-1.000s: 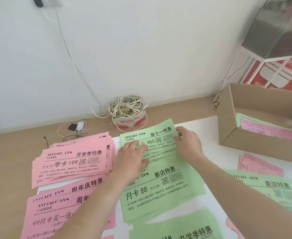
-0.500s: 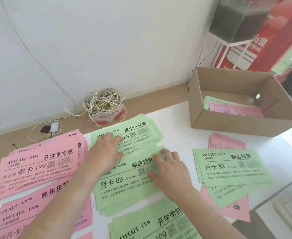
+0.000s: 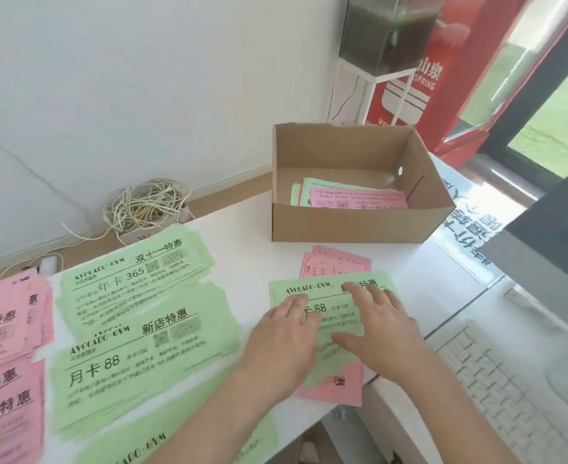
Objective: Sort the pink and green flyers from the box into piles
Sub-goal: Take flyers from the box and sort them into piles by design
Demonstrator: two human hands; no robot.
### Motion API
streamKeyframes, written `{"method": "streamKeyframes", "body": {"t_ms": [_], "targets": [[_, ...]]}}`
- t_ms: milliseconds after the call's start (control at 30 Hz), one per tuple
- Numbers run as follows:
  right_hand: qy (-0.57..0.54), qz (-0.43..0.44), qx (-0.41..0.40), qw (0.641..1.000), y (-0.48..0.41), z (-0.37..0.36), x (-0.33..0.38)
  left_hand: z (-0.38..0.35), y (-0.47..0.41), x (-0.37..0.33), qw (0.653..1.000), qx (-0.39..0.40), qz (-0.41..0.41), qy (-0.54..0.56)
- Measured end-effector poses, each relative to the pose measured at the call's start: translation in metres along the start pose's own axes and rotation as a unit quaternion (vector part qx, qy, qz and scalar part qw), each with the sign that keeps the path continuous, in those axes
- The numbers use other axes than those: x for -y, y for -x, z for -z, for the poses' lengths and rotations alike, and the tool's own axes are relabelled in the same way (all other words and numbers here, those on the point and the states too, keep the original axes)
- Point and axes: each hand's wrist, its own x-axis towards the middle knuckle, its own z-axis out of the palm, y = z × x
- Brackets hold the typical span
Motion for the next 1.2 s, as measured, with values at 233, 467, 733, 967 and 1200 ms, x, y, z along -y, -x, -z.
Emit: {"method": "streamKeyframes", "body": {"t_ms": [233, 467, 733, 967, 1200], "targets": [[0.164, 0.102, 0.013, 0.981, -0.019, 0.002, -0.055, -0.007, -0.024, -0.015, 0.982, 0.11, 0.032, -0.149], [0.308, 0.171, 0.018, 0.936, -0.03, 0.009, -0.056, 0.007, -0.029, -0.016, 0.977, 0.119, 0.006, -0.178], [0.357, 0.231, -0.02, 0.905, -0.038, 0.009, -0.059, 0.001, -0.032, -0.026, 0.97, 0.083, -0.009, -0.23], [0.229, 0.185, 0.02, 0.955, -0.031, 0.021, -0.062, 0.002, -0.031, -0.022, 0.968, 0.082, -0.02, -0.237], [0.118, 0.173, -0.02, 0.978, -0.049, 0.027, -0.069, 0.031, -0.037, 0.011, 0.989, -0.132, 0.024, 0.068]]}}
